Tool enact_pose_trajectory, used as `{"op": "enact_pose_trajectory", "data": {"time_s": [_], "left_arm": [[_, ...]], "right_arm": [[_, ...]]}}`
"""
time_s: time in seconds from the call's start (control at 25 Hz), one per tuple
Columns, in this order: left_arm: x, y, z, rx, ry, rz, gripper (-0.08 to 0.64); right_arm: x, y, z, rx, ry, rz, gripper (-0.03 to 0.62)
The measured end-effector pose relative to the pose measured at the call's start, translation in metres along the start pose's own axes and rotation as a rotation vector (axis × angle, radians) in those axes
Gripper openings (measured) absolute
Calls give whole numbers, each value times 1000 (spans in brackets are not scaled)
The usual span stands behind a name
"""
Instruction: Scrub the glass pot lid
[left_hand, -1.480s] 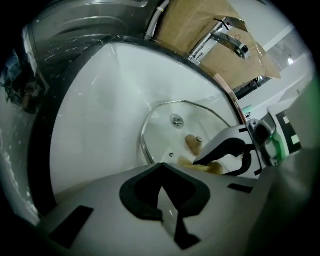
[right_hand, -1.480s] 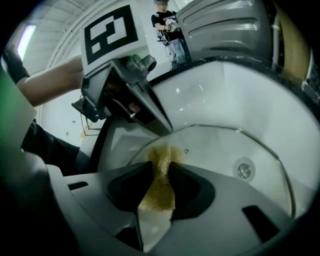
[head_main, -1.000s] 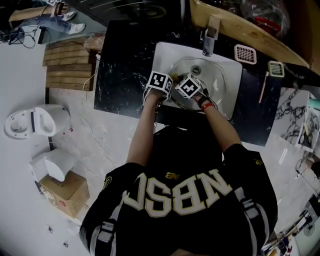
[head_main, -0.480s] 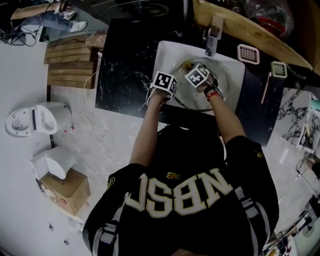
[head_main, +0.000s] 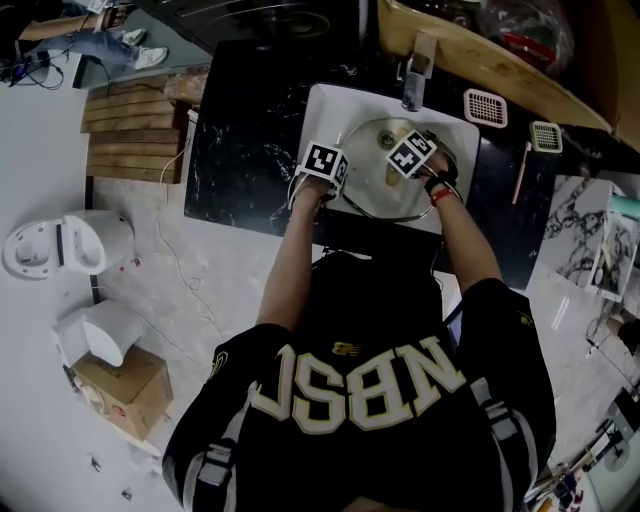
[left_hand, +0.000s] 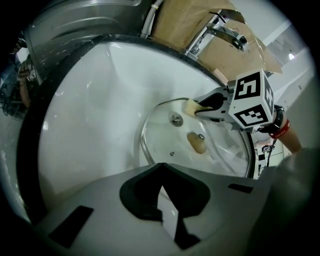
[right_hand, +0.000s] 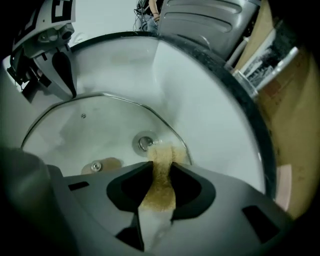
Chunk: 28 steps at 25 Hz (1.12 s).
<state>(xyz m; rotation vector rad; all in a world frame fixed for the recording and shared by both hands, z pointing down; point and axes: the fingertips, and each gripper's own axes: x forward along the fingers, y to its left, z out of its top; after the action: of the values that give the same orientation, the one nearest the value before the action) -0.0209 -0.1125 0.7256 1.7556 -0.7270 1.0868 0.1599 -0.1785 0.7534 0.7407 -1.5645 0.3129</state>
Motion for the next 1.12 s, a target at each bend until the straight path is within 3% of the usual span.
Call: {"op": "enact_pose_trajectory", "data": {"time_s": [0.2,0.4,0.56,0.76,0.92,1.12], "left_arm": [[0,0,0,6,-2,1,12],[0,-1,0,24,0,4,12],[1,-2,1,29,-3,-5,12],[1,-1,1,34,-2,-7,12],[2,-2,0,39,-5,-14,12],[1,-3,1,36,0,-23,12]], "right_arm": [[-23,2,-37,-57,110,17,112],[-51,31,-64,-141,213,128,112],[-70,57,-71,-185,232,223,114],[-91,98,-65,-171,206,395,114],[-99,133,-44,-129,105,542,115],[-91,158,-5,-81,-12,602,120]]}}
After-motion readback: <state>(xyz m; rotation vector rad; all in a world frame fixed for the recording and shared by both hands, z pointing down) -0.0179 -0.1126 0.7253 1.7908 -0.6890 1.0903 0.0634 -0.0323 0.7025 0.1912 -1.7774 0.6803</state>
